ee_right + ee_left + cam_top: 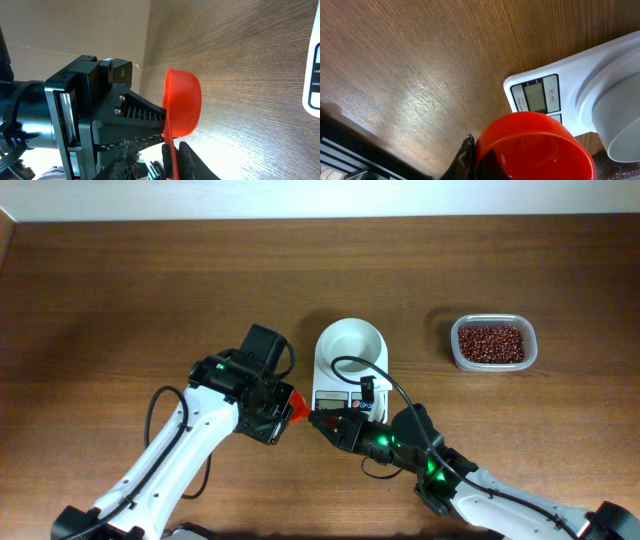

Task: Scoop and weigh 50g on scale
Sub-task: 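Reach right gripper to the scoop handle and grasp it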

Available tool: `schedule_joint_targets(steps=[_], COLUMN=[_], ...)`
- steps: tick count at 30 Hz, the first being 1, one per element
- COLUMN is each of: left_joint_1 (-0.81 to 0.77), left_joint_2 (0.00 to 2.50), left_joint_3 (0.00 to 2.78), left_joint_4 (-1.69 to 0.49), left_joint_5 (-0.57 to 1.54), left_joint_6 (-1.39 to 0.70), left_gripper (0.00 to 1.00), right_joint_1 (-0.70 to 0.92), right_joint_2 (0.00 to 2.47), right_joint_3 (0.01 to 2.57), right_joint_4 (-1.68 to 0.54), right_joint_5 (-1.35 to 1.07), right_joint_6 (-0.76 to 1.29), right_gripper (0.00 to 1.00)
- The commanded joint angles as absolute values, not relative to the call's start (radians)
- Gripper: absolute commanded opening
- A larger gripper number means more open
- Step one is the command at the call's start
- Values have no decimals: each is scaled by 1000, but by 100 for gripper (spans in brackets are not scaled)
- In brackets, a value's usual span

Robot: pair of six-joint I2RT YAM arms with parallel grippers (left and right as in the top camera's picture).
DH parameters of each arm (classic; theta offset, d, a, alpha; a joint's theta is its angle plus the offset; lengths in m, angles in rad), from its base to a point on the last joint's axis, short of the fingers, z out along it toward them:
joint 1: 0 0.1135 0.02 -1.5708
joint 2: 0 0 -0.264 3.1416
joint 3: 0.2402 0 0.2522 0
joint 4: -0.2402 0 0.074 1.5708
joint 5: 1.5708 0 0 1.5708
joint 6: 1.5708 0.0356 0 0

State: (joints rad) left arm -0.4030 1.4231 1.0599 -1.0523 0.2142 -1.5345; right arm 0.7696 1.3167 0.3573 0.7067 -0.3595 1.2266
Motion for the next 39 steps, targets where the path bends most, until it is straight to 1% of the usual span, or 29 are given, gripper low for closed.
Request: schedule_joint_targets(steps=[1,13,21,22,27,33,35,38,39], left_joint_1=[-406,-406,-406,-406,-406,-406,-406,-406,-406], left_joint_2=[1414,1414,1414,1414,1414,1414,1414,1414,1414], left_joint_3=[1063,1063,1063,1063,1063,1063,1063,1063,1063], left_joint_4=[-1065,-1073,-1079,-1079,-1079,-1079,-1079,-1079,-1079], left_joint_5=[221,225,229,229,228,228,228,221,221], left_joint_6=[-1554,-1517,-1501,-1502,-1502,-1502,-1502,-1502,-1502], left_gripper=[0,0,0,0,0,0,0,0,13], right_joint_1=[780,780,780,780,780,780,780,780,780], right_joint_2=[1321,1321,1321,1321,1321,1321,1321,1321,1321], right_joint_3=[364,364,364,364,364,364,364,364,364], right_joint_4=[715,707,707,707,685,685,685,685,684], right_joint_5=[-360,-346,-335,-336,-362,-362,-362,-362,-362], right_joint_6=[1216,1212,1212,1212,1212,1212,1212,1212,1209], right_gripper=[27,29,29,28,14,8,5,4,4])
